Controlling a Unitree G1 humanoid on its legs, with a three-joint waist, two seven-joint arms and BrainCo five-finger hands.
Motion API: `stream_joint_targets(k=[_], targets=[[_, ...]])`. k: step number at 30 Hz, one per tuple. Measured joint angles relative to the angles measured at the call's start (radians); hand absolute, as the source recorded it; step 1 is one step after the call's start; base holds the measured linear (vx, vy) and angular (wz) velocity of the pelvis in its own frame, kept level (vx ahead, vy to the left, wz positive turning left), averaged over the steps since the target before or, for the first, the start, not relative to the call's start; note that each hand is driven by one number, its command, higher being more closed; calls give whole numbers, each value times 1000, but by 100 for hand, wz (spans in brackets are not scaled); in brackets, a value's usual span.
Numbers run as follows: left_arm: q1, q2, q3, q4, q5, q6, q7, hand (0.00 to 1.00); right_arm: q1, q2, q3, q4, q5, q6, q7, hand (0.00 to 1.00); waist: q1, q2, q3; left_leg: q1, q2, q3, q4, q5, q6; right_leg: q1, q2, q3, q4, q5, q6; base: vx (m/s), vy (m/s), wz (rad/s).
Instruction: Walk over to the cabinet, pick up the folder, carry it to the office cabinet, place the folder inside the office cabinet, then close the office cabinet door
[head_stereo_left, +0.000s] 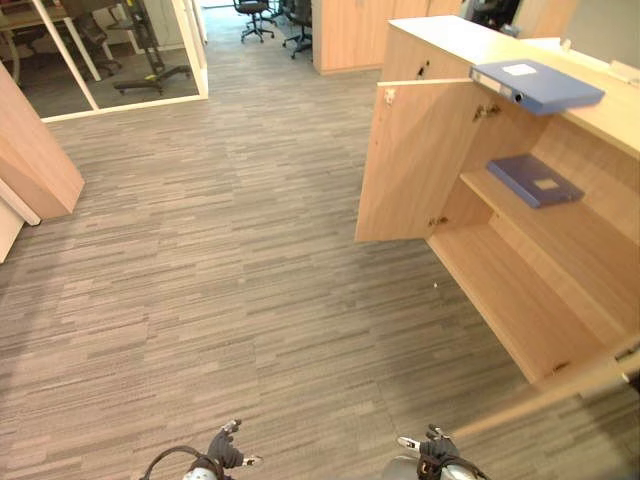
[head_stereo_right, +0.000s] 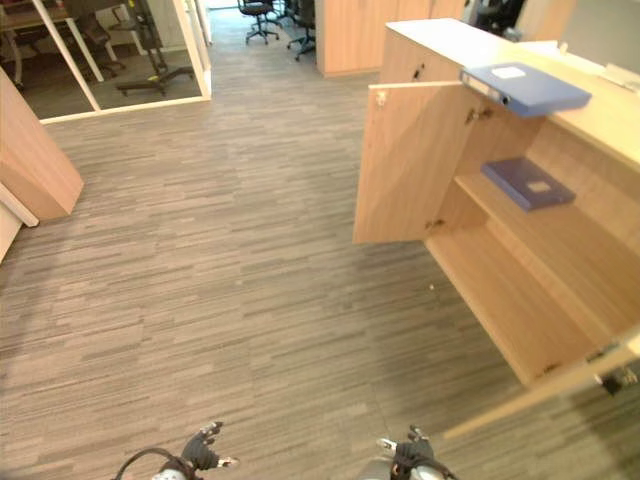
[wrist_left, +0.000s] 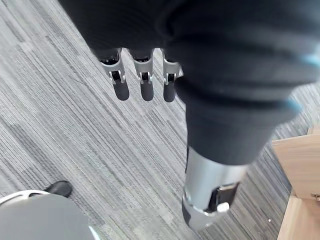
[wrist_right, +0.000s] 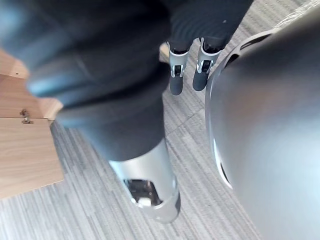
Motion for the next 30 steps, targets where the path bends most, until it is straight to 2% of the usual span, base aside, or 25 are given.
stream_joint_targets(k=[1,2,3,4,5,6,8,10,11,12,13,14,15,16,18,19,20,22,23,24,25,26,27,28,30], targets=[[-6,-5,6,5,-21,0,0,0,1,-1,-2,-7,3,-1,0,0,-5,1,8,13,17,-7,2,0,0,-9,31,-18,-119,-5,2,248,-211,36],[-13,-14,15,18,-38,0,1,0,1,-1,-4,-13,4,0,0,0,-19,0,8,20,33,-24,3,-7,-12,-21,63,-21,-303,9,16,279,-308,53],[-13,-23,28,17,-57,-1,1,0,4,-1,-4,-13,3,0,0,0,-25,-9,8,29,35,-28,-1,-31,-47,-26,83,-9,-491,78,26,221,-296,52],[-15,-26,37,18,-60,-2,2,0,6,-1,-6,-11,4,0,0,0,-27,-14,12,41,33,-31,-2,-51,-74,-31,86,7,-530,188,6,250,-319,24],[-19,-65,65,36,-61,-1,4,0,-9,-21,-10,-10,-3,3,3,0,-21,23,21,69,66,-25,-18,-71,-103,-26,122,7,-513,201,-27,253,-291,-15],[-20,-83,89,37,-62,-2,3,0,-27,-23,-11,-8,-5,6,4,0,-16,37,22,62,81,-13,-12,-70,-103,-46,139,16,-484,165,-41,261,-282,-30],[-22,-96,120,38,-53,-1,2,0,-36,-14,-32,7,-5,7,12,0,-21,38,28,78,104,5,5,-69,-106,-57,148,10,-414,84,-44,278,-299,-15],[-21,-116,164,45,-55,1,2,0,-28,-12,-56,19,-2,10,13,0,-24,36,29,55,154,-2,119,-82,-127,-16,184,-3,-426,47,-51,402,-378,6],[-21,-130,208,45,-61,3,3,0,-16,-4,-77,18,0,10,14,0,-24,35,30,-10,209,-27,290,-94,-147,37,216,-27,-471,40,-57,394,-357,20],[-11,-145,265,33,-81,9,3,0,-5,3,-83,13,6,9,13,0,-25,39,27,-99,266,-66,500,-75,-145,89,253,-46,-518,37,-62,318,-283,22],[-4,-152,293,21,-98,11,4,0,0,3,-82,13,12,9,13,0,-25,40,27,-141,294,-84,597,-46,-136,114,274,-52,-537,34,-68,301,-235,9],[12,-160,345,-3,-124,14,5,0,13,5,-80,12,37,8,13,0,-16,36,30,-214,344,-112,765,39,-127,166,311,-49,-575,22,-88,242,-151,-2],[18,-160,364,-13,-140,14,6,0,15,5,-80,13,42,8,13,0,-9,34,32,-248,365,-116,849,45,-128,192,327,-48,-596,16,-98,305,-137,-7],[21,-160,390,-26,-152,14,9,0,20,5,-81,14,45,8,12,0,-2,30,34,-310,379,-109,977,17,-119,245,345,-40,-636,13,-104,327,-98,-12],[22,-159,418,-34,-179,12,15,0,20,3,-79,26,49,8,12,0,9,23,34,-382,341,-84,1019,-56,-120,315,351,-18,-702,21,-109,372,-57,-32],[31,-162,438,-54,-206,7,22,0,5,-1,-76,63,49,11,11,0,28,20,35,-439,294,-59,921,-129,-120,360,347,14,-750,44,-99,327,8,-53],[32,-161,441,-55,-214,4,23,0,2,0,-74,68,50,13,11,0,34,18,36,-455,272,-60,863,-146,-124,375,342,25,-764,45,-97,389,50,-65],[31,-161,445,-65,-227,-4,25,0,-4,5,-63,69,50,15,11,0,39,5,43,-488,197,-98,654,-151,-130,411,320,49,-795,49,-91,309,91,-46],[31,-163,447,-73,-235,-9,30,0,-12,6,-47,69,52,15,10,0,44,-4,47,-498,140,-159,440,-122,-149,435,302,77,-821,48,-79,398,175,-73],[30,-163,446,-73,-249,-10,36,0,-18,6,-37,69,53,15,10,0,49,-4,46,-497,107,-230,210,-51,-157,458,291,108,-845,42,-53,421,207,-79],[29,-163,446,-73,-254,-9,38,0,-19,7,-32,68,54,14,10,0,53,-5,46,-498,100,-257,140,-4,-164,468,285,123,-854,36,-40,452,272,-86],[27,-162,445,-72,-256,-9,41,0,-13,13,-26,68,60,14,8,0,65,-9,45,-493,96,-272,115,93,-168,492,271,154,-862,23,-13,491,319,-80],[27,-155,443,-71,-256,-9,41,0,-13,26,-26,68,63,14,7,0,66,-25,36,-476,78,-266,130,177,-158,506,242,182,-861,22,8,499,331,-75],[26,-146,442,-70,-255,-9,41,0,-13,36,-28,68,66,14,7,0,64,-41,30,-479,65,-264,149,181,-152,505,225,194,-850,23,10,505,315,-62],[13,-118,442,-57,-255,-7,40,0,-13,63,-28,66,76,15,9,0,61,-86,20,-484,30,-221,261,102,-98,464,159,249,-752,48,51,520,350,-48]])
